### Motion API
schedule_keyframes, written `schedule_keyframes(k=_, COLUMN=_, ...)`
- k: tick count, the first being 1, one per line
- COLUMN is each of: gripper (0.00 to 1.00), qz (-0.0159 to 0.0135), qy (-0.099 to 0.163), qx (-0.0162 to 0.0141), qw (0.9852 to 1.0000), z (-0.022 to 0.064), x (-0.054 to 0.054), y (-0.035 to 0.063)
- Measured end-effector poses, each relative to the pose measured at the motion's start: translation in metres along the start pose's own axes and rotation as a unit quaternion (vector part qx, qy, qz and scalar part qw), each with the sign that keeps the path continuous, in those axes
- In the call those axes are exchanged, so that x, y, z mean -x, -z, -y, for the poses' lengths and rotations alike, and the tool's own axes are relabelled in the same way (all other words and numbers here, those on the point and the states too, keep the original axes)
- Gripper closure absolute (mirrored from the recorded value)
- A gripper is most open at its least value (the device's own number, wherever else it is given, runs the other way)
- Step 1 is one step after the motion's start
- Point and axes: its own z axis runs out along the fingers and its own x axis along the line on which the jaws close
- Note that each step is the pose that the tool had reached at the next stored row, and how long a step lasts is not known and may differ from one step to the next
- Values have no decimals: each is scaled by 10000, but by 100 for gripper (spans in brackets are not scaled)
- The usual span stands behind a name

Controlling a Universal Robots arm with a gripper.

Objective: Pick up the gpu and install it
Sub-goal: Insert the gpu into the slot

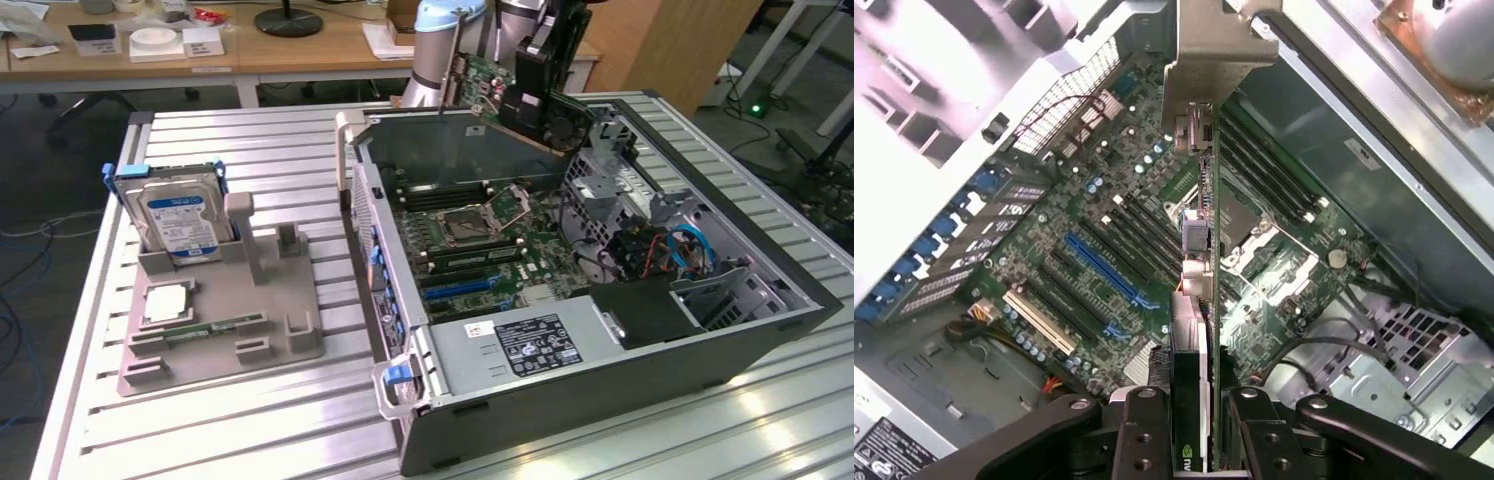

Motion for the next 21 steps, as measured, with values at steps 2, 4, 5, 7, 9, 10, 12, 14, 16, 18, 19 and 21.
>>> schedule_keyframes(k=2, gripper=73, qz=1, qy=108, qx=3, qw=9999, z=1, x=0, y=0)
schedule_keyframes(k=4, gripper=73, qz=3, qy=212, qx=6, qw=9998, z=1, x=-1, y=0)
schedule_keyframes(k=5, gripper=73, qz=3, qy=261, qx=7, qw=9997, z=1, x=-1, y=0)
schedule_keyframes(k=7, gripper=73, qz=5, qy=376, qx=11, qw=9993, z=1, x=-1, y=0)
schedule_keyframes(k=9, gripper=73, qz=6, qy=488, qx=14, qw=9988, z=2, x=-2, y=0)
schedule_keyframes(k=10, gripper=73, qz=6, qy=542, qx=15, qw=9985, z=2, x=-2, y=0)
schedule_keyframes(k=12, gripper=73, qz=8, qy=651, qx=18, qw=9979, z=2, x=-2, y=0)
schedule_keyframes(k=14, gripper=73, qz=9, qy=766, qx=22, qw=9971, z=3, x=-3, y=0)
schedule_keyframes(k=16, gripper=73, qz=10, qy=877, qx=25, qw=9961, z=3, x=-3, y=0)
schedule_keyframes(k=18, gripper=73, qz=11, qy=987, qx=28, qw=9951, z=4, x=-4, y=0)
schedule_keyframes(k=19, gripper=73, qz=12, qy=1045, qx=29, qw=9945, z=5, x=-4, y=0)
schedule_keyframes(k=21, gripper=73, qz=13, qy=1154, qx=32, qw=9933, z=5, x=-4, y=0)
